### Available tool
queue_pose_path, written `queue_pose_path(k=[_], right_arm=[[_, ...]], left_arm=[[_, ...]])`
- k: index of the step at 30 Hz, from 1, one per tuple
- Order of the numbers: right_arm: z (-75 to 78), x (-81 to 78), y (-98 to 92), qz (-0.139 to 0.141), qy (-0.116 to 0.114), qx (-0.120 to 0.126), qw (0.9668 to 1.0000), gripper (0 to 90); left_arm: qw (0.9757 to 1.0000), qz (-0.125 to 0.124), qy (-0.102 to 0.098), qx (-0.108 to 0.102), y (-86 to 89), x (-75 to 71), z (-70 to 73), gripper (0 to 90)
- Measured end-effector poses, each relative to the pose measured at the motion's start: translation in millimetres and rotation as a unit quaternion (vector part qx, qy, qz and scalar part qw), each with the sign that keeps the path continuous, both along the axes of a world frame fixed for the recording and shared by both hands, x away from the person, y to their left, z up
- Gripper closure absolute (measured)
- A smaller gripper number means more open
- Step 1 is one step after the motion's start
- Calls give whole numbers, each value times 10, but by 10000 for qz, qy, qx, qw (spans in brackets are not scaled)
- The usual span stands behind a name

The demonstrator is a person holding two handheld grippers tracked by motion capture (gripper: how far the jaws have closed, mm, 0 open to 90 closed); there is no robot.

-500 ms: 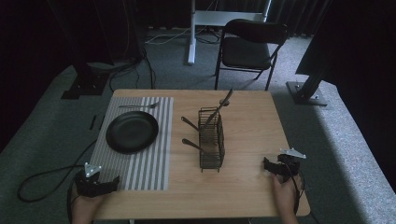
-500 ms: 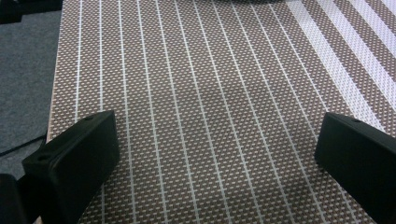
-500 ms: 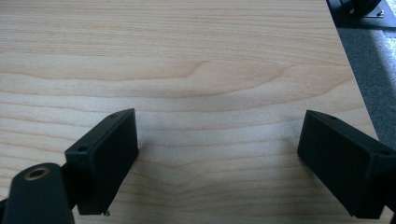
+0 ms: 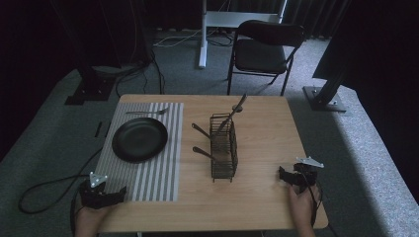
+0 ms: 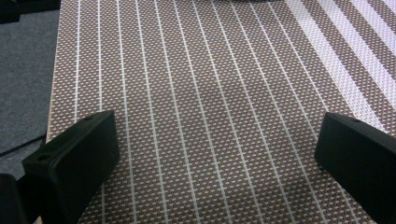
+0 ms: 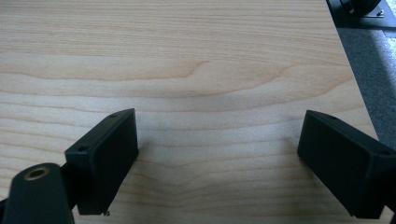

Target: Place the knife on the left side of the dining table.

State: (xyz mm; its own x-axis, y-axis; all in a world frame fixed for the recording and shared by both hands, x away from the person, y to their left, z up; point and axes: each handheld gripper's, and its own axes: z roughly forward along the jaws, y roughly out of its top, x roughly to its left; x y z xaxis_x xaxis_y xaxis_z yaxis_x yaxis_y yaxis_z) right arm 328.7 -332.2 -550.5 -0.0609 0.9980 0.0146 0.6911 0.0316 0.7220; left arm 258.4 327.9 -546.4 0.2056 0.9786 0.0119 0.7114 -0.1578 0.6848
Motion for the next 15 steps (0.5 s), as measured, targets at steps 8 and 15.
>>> queue_pose_path(k=[8,15], right_arm=[[-1,4,-1,7,-5,-2,10000,113],[-1,12,-3,11,-8,-10,10000,114]], left_arm=[[10000,-22,25,18,1,8,7,3],[9999,-56,17,88,-20,4,20,14]])
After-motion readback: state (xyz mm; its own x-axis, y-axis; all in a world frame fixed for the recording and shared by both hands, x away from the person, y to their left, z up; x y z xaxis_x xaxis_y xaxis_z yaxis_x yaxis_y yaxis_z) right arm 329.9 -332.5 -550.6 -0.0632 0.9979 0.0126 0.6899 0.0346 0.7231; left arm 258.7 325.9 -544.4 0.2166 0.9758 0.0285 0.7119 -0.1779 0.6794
